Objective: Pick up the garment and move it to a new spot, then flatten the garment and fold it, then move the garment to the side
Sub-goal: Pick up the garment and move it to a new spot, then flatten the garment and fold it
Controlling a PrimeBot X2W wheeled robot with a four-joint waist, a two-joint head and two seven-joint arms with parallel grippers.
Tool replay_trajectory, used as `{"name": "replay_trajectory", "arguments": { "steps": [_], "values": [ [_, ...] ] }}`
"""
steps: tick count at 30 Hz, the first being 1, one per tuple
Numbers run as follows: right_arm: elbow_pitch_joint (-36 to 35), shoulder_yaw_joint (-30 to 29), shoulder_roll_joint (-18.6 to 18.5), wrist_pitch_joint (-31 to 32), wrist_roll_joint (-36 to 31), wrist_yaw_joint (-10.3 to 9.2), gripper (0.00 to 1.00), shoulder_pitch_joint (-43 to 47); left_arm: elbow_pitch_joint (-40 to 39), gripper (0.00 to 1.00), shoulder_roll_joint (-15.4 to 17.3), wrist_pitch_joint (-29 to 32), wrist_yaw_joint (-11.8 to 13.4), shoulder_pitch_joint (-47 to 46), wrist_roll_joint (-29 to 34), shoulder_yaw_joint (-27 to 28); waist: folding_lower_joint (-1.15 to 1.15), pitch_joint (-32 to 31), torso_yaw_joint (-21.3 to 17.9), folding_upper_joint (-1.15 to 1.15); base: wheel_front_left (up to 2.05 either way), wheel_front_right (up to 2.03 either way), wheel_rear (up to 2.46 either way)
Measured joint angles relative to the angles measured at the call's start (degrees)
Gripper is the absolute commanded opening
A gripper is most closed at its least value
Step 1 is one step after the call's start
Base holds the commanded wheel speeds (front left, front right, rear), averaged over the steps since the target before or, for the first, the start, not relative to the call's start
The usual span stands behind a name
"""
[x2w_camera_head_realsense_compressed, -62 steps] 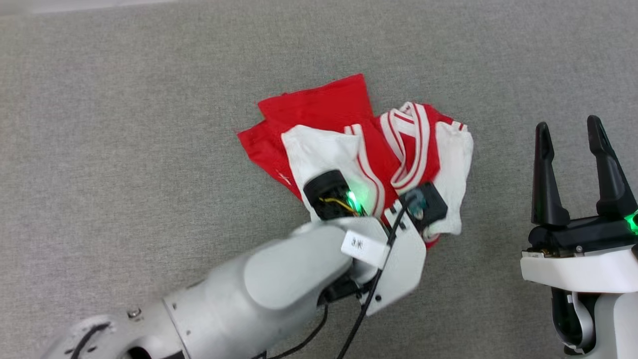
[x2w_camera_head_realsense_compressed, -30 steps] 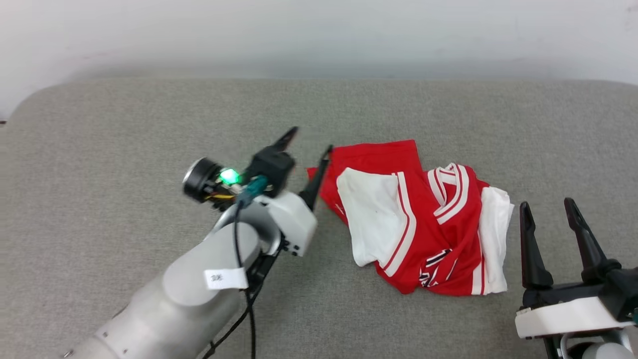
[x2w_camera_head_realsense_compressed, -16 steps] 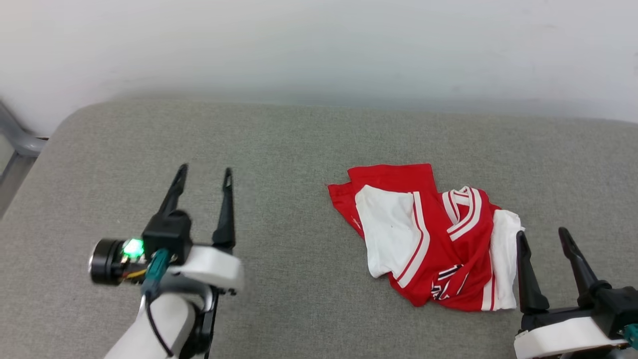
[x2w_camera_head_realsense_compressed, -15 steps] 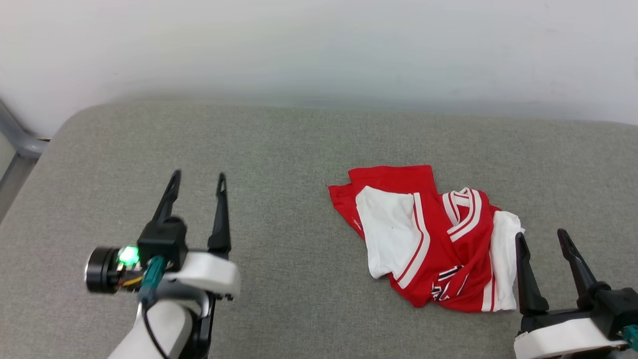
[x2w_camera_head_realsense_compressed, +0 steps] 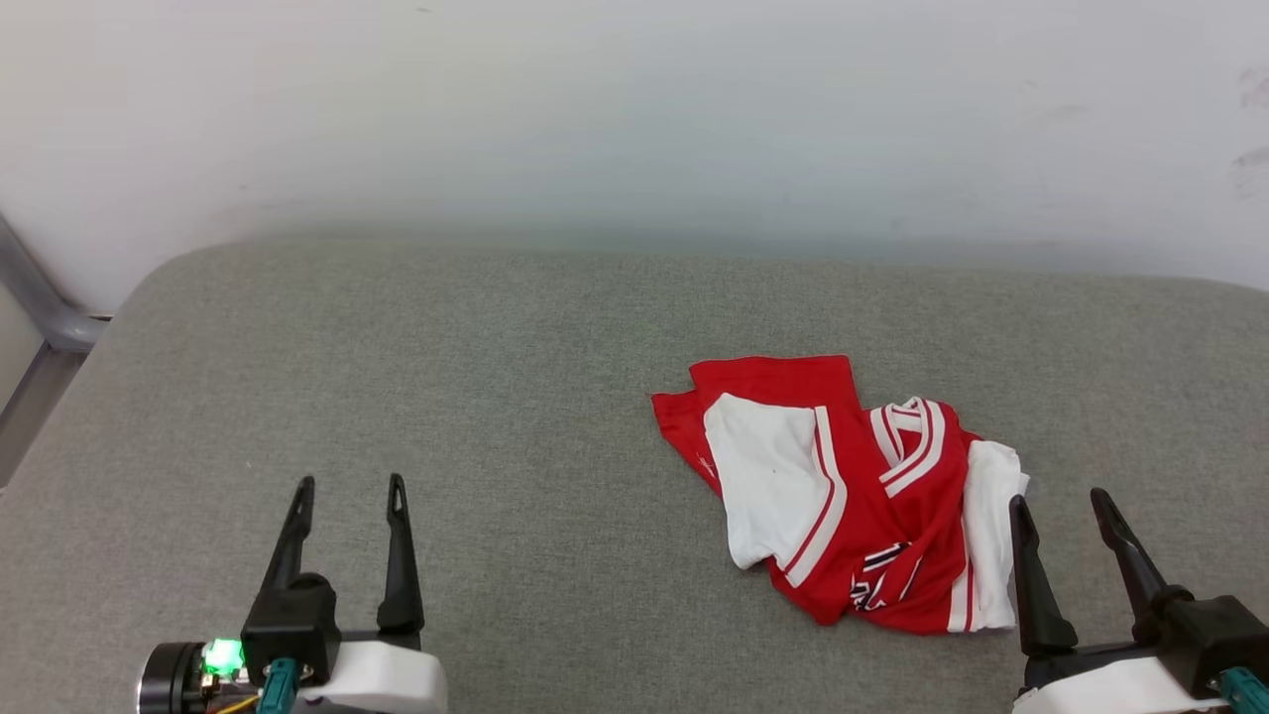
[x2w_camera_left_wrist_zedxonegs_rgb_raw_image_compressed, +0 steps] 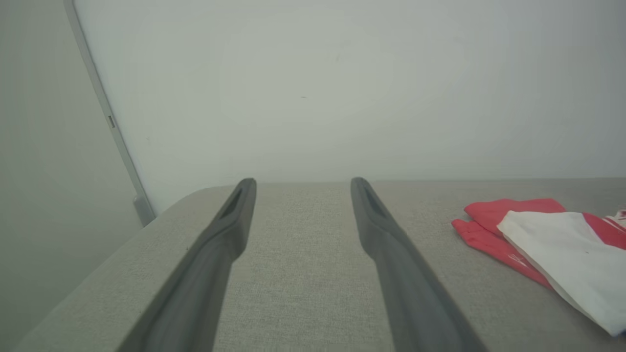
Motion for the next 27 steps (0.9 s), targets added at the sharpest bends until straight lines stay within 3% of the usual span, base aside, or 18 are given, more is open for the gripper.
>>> {"name": "replay_trajectory", "arguments": {
  "steps": [14, 27],
  "values": [
    [1.2, 0.34, 0.0, 0.0, 0.8, 0.0, 1.0, 1.52, 0.16, 1.0, -6.44, 0.0, -7.81, 5.85, 5.81, 6.61, 0.0, -1.57, -0.14, 0.0, 0.0, 0.0, 0.0],
    [1.71, 0.3, 0.0, 0.0, 0.94, 0.0, 1.0, 1.82, 1.38, 1.0, -9.29, 0.0, -11.37, 6.89, 8.57, 9.95, 0.0, -1.6, -0.37, 0.0, 0.0, 0.0, 0.0]
  ]
}}
